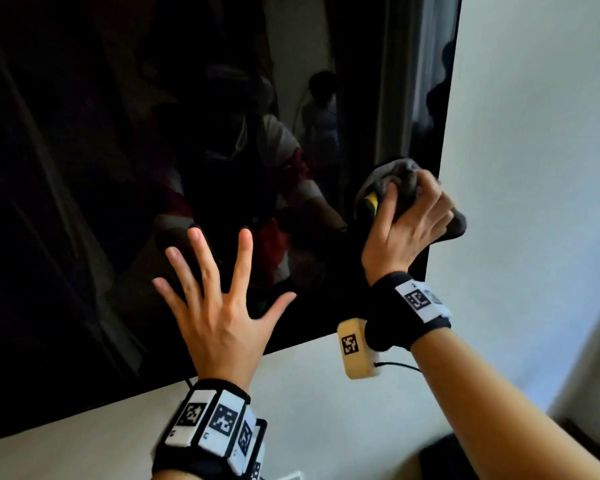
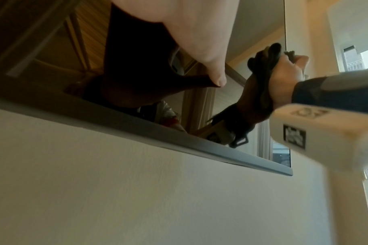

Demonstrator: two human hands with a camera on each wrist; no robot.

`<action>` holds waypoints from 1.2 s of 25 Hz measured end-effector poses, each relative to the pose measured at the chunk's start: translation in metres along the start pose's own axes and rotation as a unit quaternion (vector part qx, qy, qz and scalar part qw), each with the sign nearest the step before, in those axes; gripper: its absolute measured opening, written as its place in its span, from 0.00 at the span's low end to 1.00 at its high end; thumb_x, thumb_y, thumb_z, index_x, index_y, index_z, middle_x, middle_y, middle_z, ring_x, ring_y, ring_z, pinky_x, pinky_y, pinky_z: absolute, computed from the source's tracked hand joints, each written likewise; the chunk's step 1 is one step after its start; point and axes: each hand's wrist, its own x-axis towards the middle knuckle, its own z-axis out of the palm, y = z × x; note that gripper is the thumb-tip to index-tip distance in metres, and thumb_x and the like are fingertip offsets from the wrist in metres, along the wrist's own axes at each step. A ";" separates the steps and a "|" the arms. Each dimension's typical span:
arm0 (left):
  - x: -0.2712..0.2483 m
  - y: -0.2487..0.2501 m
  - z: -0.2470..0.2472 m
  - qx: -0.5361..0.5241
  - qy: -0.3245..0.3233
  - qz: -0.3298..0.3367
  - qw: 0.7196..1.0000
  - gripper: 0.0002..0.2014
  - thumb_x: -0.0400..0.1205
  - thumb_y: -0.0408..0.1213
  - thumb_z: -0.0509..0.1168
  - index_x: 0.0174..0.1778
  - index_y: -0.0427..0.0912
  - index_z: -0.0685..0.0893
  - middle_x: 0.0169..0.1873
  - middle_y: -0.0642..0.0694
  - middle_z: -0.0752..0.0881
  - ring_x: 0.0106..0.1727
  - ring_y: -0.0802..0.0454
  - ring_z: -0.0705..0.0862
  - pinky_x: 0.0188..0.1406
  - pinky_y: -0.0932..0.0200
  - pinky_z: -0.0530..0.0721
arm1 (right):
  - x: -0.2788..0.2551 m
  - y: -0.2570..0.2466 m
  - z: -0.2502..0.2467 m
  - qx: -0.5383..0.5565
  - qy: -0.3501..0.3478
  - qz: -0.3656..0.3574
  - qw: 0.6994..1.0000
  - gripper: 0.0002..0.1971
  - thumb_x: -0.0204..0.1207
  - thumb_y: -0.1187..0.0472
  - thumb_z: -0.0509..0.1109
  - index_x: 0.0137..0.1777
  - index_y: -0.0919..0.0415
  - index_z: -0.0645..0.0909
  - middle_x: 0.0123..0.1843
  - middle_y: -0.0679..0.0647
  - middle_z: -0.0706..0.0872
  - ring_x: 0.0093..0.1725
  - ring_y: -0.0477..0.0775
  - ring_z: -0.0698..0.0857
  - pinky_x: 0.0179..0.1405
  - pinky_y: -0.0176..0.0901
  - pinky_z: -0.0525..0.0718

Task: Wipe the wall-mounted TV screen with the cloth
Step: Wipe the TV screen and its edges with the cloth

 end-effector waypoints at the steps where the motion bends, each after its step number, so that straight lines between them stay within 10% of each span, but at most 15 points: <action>1: -0.001 0.000 0.000 -0.004 0.003 -0.001 1.000 0.49 0.72 0.70 0.67 0.86 0.54 0.56 0.85 0.33 0.49 0.85 0.30 0.42 0.76 0.21 0.48 | -0.022 0.005 -0.002 -0.016 -0.023 -0.020 0.999 0.19 0.76 0.46 0.59 0.63 0.53 0.70 0.59 0.59 0.73 0.57 0.59 0.69 0.64 0.30 0.53; 4: -0.007 0.007 0.003 -0.006 0.007 0.051 0.999 0.47 0.74 0.66 0.69 0.86 0.54 0.57 0.86 0.38 0.49 0.85 0.33 0.42 0.78 0.23 0.44 | -0.047 0.023 -0.012 -0.032 -0.098 -0.145 0.984 0.17 0.75 0.46 0.61 0.61 0.52 0.69 0.58 0.56 0.69 0.56 0.57 0.67 0.64 0.43 0.59; 9: -0.022 0.029 0.021 0.001 -0.030 0.111 0.993 0.47 0.74 0.68 0.68 0.86 0.56 0.54 0.86 0.45 0.45 0.86 0.42 0.38 0.81 0.30 0.37 | -0.030 0.034 -0.010 -0.013 0.009 0.009 1.000 0.19 0.77 0.49 0.59 0.63 0.58 0.72 0.59 0.62 0.75 0.60 0.54 0.68 0.67 0.31 0.53; 13: -0.022 0.026 0.026 0.020 -0.012 0.118 0.993 0.49 0.73 0.67 0.69 0.86 0.56 0.54 0.86 0.46 0.45 0.86 0.43 0.36 0.81 0.30 0.38 | -0.073 0.055 -0.022 -0.028 -0.108 -0.147 0.983 0.16 0.76 0.48 0.61 0.60 0.53 0.68 0.58 0.56 0.69 0.56 0.56 0.68 0.65 0.42 0.61; 17: -0.023 0.028 0.030 0.034 -0.001 0.121 0.992 0.48 0.76 0.69 0.66 0.86 0.56 0.52 0.85 0.40 0.50 0.86 0.40 0.38 0.80 0.29 0.39 | -0.053 0.070 -0.022 -0.022 0.018 0.017 0.999 0.14 0.78 0.51 0.59 0.61 0.54 0.69 0.57 0.61 0.76 0.59 0.56 0.70 0.67 0.31 0.54; 22: -0.024 0.030 0.026 0.044 -0.011 0.121 0.992 0.47 0.76 0.67 0.65 0.87 0.55 0.51 0.85 0.38 0.53 0.84 0.33 0.48 0.79 0.28 0.41 | -0.098 0.086 -0.030 -0.029 -0.062 -0.079 0.995 0.16 0.77 0.51 0.59 0.61 0.57 0.69 0.56 0.61 0.74 0.57 0.57 0.70 0.64 0.43 0.62; 26: -0.024 0.028 0.022 0.040 -0.029 0.123 0.991 0.47 0.77 0.67 0.64 0.87 0.56 0.49 0.86 0.38 0.52 0.84 0.34 0.47 0.79 0.29 0.38 | -0.082 0.077 -0.018 -0.011 0.095 0.188 0.977 0.25 0.77 0.45 0.55 0.66 0.63 0.73 0.61 0.59 0.76 0.62 0.56 0.70 0.66 0.47 0.61; 30: -0.024 0.014 0.016 0.029 -0.027 0.155 0.987 0.46 0.77 0.65 0.66 0.87 0.57 0.50 0.86 0.42 0.49 0.86 0.37 0.47 0.81 0.33 0.37 | -0.123 0.054 -0.016 -0.030 -0.003 0.020 0.999 0.17 0.78 0.50 0.57 0.62 0.59 0.70 0.58 0.60 0.76 0.59 0.55 0.71 0.64 0.44 0.62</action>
